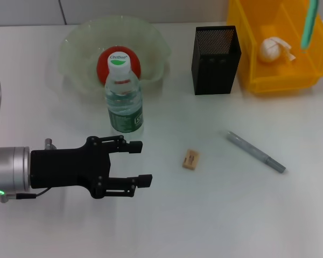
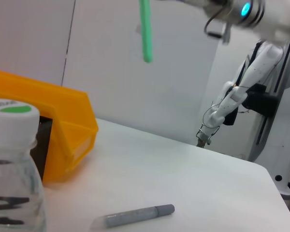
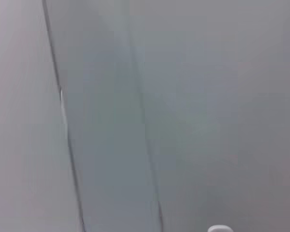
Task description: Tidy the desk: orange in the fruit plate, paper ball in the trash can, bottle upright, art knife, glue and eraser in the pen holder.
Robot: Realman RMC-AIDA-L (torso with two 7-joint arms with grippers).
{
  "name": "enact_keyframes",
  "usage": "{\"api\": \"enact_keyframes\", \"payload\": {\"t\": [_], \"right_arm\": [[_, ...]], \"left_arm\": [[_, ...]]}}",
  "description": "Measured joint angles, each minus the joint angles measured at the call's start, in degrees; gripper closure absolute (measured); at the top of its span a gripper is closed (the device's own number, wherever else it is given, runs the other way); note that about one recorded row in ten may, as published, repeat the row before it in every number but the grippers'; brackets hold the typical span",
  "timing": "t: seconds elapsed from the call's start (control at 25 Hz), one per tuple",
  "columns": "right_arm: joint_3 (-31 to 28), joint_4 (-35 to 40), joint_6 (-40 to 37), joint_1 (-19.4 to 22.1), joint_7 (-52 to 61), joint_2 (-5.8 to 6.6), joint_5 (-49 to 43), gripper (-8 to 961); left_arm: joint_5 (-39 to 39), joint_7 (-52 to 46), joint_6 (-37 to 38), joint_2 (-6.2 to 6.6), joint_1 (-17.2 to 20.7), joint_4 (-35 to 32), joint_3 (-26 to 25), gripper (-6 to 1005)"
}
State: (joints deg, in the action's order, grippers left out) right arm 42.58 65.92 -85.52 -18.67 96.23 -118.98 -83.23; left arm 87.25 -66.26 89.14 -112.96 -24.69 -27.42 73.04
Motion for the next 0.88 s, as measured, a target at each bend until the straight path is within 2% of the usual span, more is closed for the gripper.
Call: {"api": "enact_keyframes", "payload": {"t": [0.04,0.08,0.12,0.16,0.2,0.24,0.32,0.36,0.4,0.44,0.48,0.52,0.56,0.6,0.72,0.8,0.84,0.88], "right_arm": [[0.0,0.0,0.0,0.0,0.0,0.00,0.0,774],[-1.9,-11.9,-1.1,-1.8,-9.8,0.52,5.8,774],[-1.9,-11.9,-1.1,-1.8,-9.8,0.52,5.8,774],[-2.7,-18.5,-1.9,-3.2,-15.0,1.02,8.6,774],[-3.8,-30.7,-3.0,-6.4,-23.6,2.12,12.5,774],[-3.8,-30.7,-3.0,-6.4,-23.6,2.12,12.5,774],[-4.7,-41.0,-2.5,-9.6,-30.1,2.81,15.5,774],[-5.1,-43.8,-1.3,-10.7,-32.1,2.75,16.0,774],[-5.6,-47.5,1.8,-13.0,-34.7,1.97,16.5,774],[-5.6,-47.5,1.8,-13.0,-34.7,1.97,16.5,774],[-5.4,-48.1,6.1,-15.0,-35.2,0.67,16.5,774],[-5.4,-48.1,6.1,-15.0,-35.2,0.67,16.5,774],[-5.2,-48.4,8.2,-15.9,-35.3,0.16,16.4,774],[-4.3,-49.8,12.0,-18.3,-35.8,-0.45,16.3,774],[-3.2,-52.0,15.1,-20.8,-36.0,-0.46,16.3,773],[-1.6,-54.0,20.6,-23.7,-36.0,-0.51,16.2,773],[-1.6,-54.0,20.6,-23.7,-36.0,-0.51,16.2,773],[0.4,-54.5,23.7,-24.9,-35.7,-0.63,16.2,773]], "left_arm": [[0.0,0.0,0.0,0.00,0.0,0.0,0.0,216],[0.0,0.0,-0.1,-0.04,0.0,0.0,0.0,216],[0.1,0.0,-0.2,-0.11,0.0,0.0,0.0,216],[0.1,0.0,-0.2,-0.16,0.0,0.0,0.0,216],[0.1,0.0,-0.3,-0.20,-0.1,0.0,0.0,216],[0.1,0.0,-0.3,-0.20,-0.1,0.0,0.0,216],[0.0,0.0,0.4,-0.28,0.1,-0.2,0.0,216],[0.0,0.0,0.8,-0.42,0.3,-0.5,0.0,216],[0.0,0.1,1.1,-0.61,0.5,-0.9,0.0,216],[0.0,0.1,1.1,-0.61,0.5,-0.9,0.0,216],[0.1,0.2,1.1,-0.71,0.6,-1.0,0.0,216],[0.1,0.3,1.1,-0.76,0.6,-1.0,0.0,216],[0.2,0.3,1.1,-0.77,0.6,-1.0,0.0,216],[0.3,0.4,1.2,-0.76,0.6,-1.0,0.0,216],[0.4,0.5,1.7,-0.55,0.9,-1.3,0.0,216],[0.4,0.6,2.1,-0.31,1.1,-1.4,0.0,216],[0.4,0.6,2.1,-0.31,1.1,-1.4,0.0,216],[0.4,0.7,2.1,-0.29,1.1,-1.4,0.0,216]]}}
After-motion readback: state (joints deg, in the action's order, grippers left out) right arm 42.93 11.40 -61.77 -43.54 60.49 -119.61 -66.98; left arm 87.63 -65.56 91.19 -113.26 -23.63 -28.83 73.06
